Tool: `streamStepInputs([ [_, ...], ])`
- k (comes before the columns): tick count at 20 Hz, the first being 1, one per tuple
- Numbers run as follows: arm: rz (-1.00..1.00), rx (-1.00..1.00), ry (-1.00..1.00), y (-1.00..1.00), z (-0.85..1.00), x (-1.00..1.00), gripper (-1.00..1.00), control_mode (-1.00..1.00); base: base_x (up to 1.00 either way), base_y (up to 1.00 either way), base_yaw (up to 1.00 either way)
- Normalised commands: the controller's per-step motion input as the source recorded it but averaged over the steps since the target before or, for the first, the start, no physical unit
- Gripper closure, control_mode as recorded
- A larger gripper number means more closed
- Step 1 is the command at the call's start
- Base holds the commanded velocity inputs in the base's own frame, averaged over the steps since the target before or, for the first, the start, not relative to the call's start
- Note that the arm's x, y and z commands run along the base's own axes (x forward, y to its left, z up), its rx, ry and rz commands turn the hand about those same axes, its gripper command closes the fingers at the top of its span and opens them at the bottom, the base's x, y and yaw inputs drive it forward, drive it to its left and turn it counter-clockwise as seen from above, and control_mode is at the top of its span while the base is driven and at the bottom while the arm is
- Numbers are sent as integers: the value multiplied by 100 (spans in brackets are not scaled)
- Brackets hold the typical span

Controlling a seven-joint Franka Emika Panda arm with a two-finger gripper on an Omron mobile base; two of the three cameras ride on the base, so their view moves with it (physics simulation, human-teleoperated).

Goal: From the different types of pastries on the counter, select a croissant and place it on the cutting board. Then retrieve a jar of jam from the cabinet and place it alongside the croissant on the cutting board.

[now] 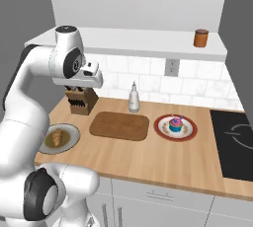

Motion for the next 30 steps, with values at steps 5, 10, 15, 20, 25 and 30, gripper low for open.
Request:
streamStepInputs([
  [5, 0, -2, 0, 27, -10, 6, -100, -100, 0, 0, 0],
  [10, 0, -2, 0, 100, -31, 30, -100, -100, 0, 0, 0],
  [15, 19, -1, -3, 94, -60, 19, -100, -100, 0, 0, 0],
  [20, 37, 0, 0, 61, -82, 2, -100, -100, 0, 0, 0],
  [25, 4, 0, 0, 0, -13, 0, -100, -100, 0, 0, 0],
  [30, 0, -9, 9, 0, -30, 0, -100, -100, 0, 0, 0],
])
